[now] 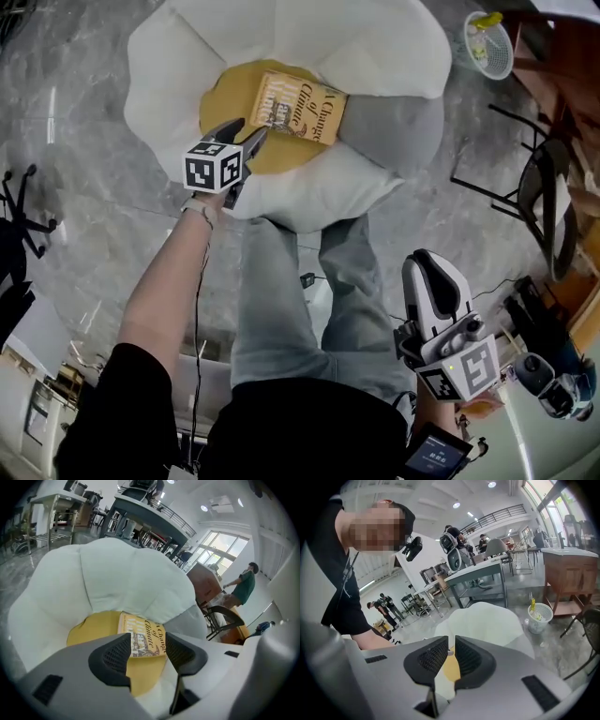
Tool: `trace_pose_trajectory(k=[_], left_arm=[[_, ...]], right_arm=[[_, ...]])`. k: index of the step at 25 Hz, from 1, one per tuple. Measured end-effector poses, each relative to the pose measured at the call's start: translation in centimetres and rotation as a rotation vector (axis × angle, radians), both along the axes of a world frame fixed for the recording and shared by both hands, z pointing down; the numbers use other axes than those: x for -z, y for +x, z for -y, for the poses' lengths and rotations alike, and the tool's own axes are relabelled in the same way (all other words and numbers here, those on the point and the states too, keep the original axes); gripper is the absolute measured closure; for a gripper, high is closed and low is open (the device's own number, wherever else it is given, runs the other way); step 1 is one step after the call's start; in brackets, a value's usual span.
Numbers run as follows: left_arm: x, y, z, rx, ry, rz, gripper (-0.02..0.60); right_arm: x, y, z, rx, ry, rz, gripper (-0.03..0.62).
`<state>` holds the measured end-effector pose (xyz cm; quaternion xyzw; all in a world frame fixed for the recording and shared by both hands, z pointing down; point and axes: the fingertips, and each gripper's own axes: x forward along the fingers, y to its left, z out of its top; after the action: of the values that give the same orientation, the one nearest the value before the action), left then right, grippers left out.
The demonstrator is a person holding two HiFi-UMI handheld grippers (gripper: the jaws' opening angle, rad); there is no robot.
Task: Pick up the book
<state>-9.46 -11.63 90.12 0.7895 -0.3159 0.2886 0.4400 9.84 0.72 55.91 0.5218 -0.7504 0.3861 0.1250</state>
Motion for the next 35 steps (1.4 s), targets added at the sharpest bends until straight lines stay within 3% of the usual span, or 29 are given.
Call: trace_pose_trajectory(k=[13,21,26,32,35], left_arm=[[-13.2,-0.8,0.4,0.028,-0.122,0.054,0.333],[-16.2,-0.5,0.3,0.047,-0.197,0.006,0.314],[-16.1,-0.3,0.5,0.055,-0.199,-0.009,0.311],[-15.0,0.3,0.8,0.146,-0.211,-0.076,0.311],[-14.9,0.4,0.7,0.151,-0.229,-0.107,0.311]], right_arm=[[-5.2,-0.6,-0.5,-0.032,-0.071,-0.005,0.533],[-5.5,-0.6,-0.4,-0.076,-0.084,0.025,0.533],[-5.4,-0.4,-0.3,-0.071,-0.076,0.027,0.533],[-5.3,-0.3,-0.9,-0.080,-0.084,0.029,0.533],[-5.4,-0.9,-0.4,-0.078,-0.087,0.038,0.533]])
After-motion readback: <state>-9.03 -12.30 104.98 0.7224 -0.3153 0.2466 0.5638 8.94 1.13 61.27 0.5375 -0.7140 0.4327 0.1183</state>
